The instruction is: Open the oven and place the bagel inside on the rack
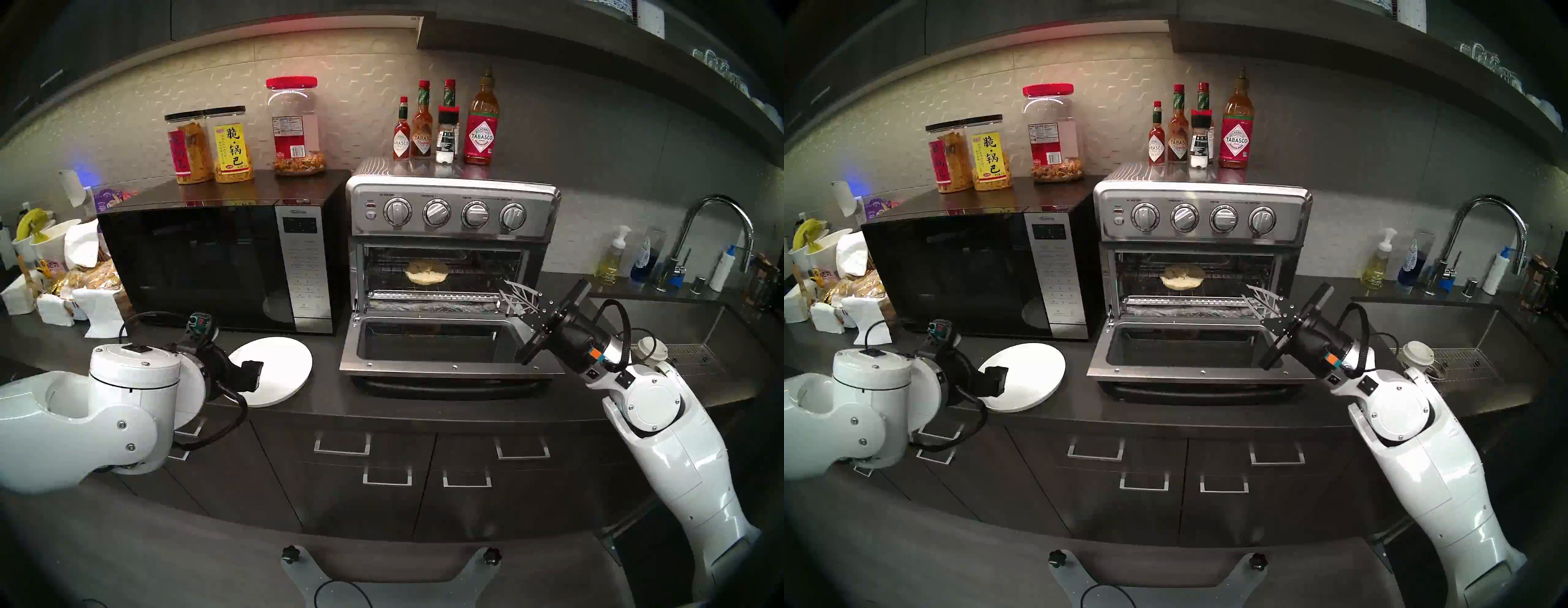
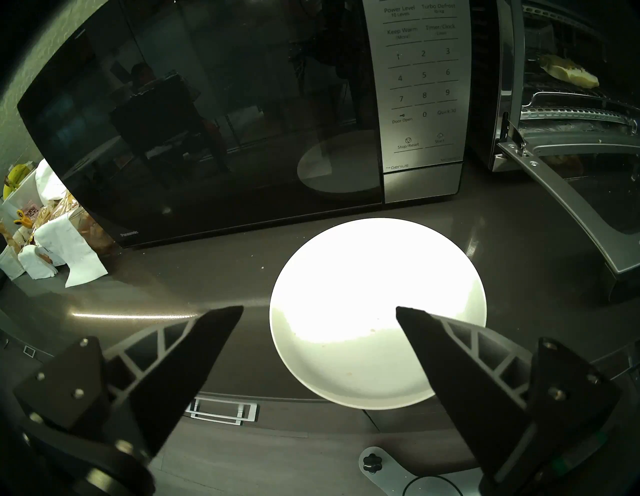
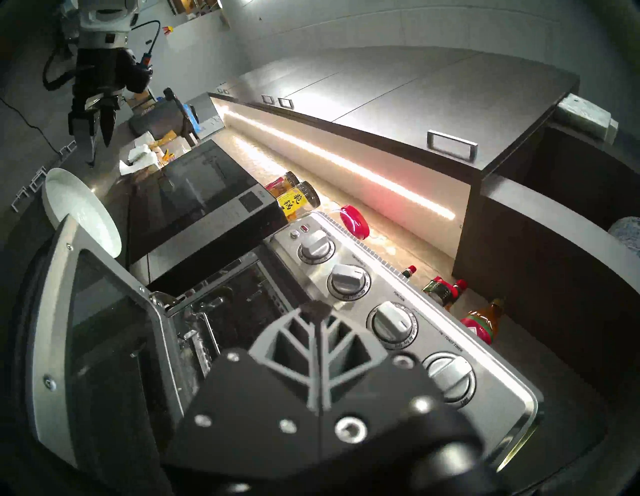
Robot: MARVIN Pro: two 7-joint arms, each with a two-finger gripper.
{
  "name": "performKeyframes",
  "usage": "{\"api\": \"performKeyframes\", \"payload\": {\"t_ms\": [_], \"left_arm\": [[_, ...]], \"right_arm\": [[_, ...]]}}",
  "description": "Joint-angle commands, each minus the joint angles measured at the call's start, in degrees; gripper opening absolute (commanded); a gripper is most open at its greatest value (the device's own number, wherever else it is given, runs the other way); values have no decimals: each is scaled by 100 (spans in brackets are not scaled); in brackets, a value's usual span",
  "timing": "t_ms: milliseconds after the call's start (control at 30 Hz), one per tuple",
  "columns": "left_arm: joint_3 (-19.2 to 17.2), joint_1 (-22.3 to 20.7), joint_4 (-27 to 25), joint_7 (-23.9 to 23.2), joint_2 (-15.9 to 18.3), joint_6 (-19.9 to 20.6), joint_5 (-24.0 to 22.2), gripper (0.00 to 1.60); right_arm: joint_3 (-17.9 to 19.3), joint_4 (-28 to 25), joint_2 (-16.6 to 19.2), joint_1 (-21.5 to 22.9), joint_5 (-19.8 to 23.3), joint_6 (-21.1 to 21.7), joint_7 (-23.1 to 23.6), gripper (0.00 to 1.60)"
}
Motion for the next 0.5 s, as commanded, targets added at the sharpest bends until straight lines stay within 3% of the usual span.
{"api": "performKeyframes", "payload": {"t_ms": [0, 467], "left_arm": [[-118, -6, -43, -3, -5, -4, 23, 160], [-158, 33, -43, -10, -5, -1, 24, 160]], "right_arm": [[296, -381, 90, -624, 143, -175, -176, 0], [868, -398, -8, -1695, -29, -677, -285, 0]]}}
